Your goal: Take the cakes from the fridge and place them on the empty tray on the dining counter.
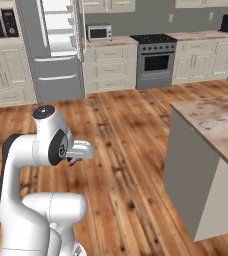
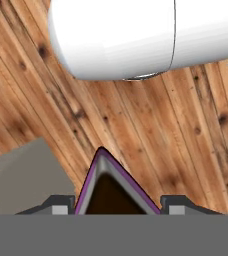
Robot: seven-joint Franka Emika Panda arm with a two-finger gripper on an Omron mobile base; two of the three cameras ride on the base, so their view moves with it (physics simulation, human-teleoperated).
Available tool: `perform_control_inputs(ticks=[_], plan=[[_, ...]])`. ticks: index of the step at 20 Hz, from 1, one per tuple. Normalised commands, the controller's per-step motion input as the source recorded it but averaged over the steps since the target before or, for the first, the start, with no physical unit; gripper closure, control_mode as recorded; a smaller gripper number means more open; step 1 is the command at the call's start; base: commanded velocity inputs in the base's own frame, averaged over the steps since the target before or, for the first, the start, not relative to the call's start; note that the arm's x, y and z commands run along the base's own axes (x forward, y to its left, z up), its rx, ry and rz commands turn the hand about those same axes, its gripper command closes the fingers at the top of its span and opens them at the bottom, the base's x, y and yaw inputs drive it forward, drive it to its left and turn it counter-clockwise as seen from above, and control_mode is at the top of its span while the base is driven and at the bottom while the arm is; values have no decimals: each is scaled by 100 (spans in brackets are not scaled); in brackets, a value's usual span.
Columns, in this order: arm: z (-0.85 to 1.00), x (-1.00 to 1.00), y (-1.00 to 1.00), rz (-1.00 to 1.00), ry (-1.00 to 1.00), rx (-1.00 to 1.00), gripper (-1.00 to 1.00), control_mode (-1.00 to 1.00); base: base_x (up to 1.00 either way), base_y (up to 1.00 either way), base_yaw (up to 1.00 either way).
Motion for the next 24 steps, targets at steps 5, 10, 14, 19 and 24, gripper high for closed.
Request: perform_control_inputs(ticks=[5,10,14,19,24], plan=[[0,0,0,0,0,0,100,100,-26,-74,10],[0,0,0,0,0,0,100,100,-27,-68,9],[0,0,0,0,0,0,100,100,-43,-65,5],[0,0,0,0,0,0,100,100,-55,-65,0],[0,0,0,0,0,0,100,100,-61,-81,0]])
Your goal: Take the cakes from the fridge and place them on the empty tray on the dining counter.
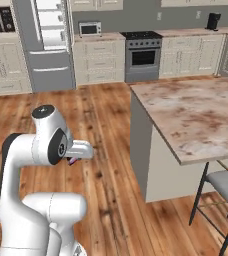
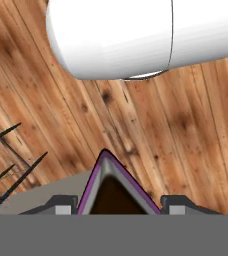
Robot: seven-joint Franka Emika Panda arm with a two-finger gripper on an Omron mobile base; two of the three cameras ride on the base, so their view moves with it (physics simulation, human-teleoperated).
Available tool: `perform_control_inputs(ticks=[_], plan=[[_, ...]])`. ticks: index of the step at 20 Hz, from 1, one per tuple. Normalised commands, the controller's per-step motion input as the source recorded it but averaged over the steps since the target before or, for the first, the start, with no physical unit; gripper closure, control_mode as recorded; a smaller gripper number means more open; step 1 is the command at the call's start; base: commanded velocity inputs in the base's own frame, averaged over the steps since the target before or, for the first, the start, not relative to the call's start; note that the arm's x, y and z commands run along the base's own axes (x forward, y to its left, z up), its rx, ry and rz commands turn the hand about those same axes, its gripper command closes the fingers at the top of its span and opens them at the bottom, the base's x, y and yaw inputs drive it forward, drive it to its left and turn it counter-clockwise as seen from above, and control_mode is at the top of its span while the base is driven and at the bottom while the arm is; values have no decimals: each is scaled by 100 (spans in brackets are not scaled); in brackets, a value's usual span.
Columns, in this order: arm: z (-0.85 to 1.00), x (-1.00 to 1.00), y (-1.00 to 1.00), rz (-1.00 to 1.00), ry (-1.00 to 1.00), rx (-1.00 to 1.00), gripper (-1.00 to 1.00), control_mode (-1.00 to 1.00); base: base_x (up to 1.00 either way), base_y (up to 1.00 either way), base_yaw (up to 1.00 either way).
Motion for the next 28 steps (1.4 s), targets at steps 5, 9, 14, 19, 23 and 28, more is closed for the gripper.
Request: perform_control_inputs(ticks=[5,9,14,19,23,28], plan=[[0,0,0,0,0,0,100,100,-42,-83,0],[0,0,0,0,0,0,100,100,-18,-82,0],[0,0,0,0,0,0,100,100,-1,-78,0],[0,0,0,0,0,0,100,100,0,-78,0],[0,0,0,0,0,0,100,100,-2,-76,0],[0,0,0,0,0,0,100,100,-17,-73,0]])
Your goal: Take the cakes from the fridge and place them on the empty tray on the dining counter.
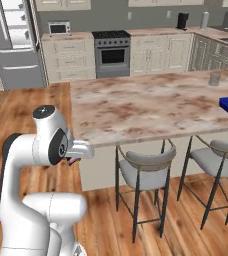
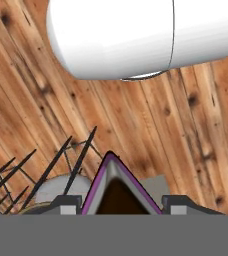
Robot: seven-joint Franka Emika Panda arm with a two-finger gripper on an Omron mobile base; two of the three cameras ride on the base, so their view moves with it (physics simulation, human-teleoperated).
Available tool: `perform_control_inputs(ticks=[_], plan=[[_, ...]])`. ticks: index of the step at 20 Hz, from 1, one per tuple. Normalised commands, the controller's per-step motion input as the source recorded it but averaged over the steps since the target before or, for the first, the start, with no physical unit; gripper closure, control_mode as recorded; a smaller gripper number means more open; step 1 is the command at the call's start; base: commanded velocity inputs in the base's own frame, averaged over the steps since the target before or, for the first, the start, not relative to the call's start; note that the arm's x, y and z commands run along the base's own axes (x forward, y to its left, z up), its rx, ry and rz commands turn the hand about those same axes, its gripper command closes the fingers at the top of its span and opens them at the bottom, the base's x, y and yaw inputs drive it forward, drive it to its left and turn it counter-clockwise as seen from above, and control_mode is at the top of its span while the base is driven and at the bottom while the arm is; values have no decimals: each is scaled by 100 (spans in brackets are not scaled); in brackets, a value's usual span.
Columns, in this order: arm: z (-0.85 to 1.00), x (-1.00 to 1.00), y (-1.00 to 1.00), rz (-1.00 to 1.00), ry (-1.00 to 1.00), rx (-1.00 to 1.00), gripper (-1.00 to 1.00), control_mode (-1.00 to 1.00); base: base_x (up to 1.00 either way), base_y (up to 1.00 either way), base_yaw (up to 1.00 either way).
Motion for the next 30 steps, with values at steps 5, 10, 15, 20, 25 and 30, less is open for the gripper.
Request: perform_control_inputs(ticks=[5,10,15,20,25,30], plan=[[0,0,0,0,0,0,100,100,-27,-72,0],[0,0,0,0,0,0,100,100,-7,-75,0],[0,0,0,0,0,0,100,100,0,-77,0],[0,0,0,0,0,0,100,100,0,-79,0],[0,0,0,0,0,0,100,100,0,-80,0],[0,0,0,0,0,0,100,100,0,-80,0]])
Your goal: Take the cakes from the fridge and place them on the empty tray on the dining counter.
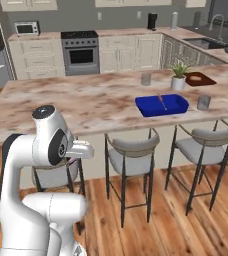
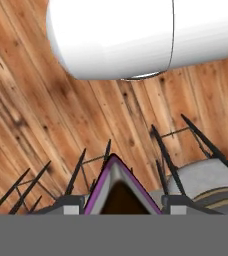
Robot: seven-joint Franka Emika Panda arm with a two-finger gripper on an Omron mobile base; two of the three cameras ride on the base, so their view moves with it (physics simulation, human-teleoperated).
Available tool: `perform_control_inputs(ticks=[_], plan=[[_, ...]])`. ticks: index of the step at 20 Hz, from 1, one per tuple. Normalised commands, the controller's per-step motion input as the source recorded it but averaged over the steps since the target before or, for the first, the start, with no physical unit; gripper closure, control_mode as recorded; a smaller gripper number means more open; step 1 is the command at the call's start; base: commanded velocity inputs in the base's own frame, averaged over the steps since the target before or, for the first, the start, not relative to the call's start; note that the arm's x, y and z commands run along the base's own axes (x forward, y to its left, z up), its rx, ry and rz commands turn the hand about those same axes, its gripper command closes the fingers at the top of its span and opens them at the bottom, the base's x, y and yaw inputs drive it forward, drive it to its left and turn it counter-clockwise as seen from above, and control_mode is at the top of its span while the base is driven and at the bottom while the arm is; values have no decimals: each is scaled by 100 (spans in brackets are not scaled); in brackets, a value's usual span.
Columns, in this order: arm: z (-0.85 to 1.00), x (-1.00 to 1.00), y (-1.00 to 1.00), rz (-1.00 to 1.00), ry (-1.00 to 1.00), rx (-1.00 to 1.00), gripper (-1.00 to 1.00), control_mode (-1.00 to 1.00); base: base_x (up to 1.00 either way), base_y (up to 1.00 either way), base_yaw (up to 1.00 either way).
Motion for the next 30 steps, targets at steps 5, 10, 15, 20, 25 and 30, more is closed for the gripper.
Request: perform_control_inputs(ticks=[5,10,15,20,25,30], plan=[[0,0,0,0,0,0,100,100,0,-78,0],[0,0,0,0,0,0,100,100,0,-79,0],[0,0,0,0,0,0,100,100,0,-78,0],[0,0,0,0,0,0,100,100,0,-74,0],[0,0,0,0,0,0,100,100,0,-73,0],[0,0,0,0,0,0,100,100,0,-68,0]])
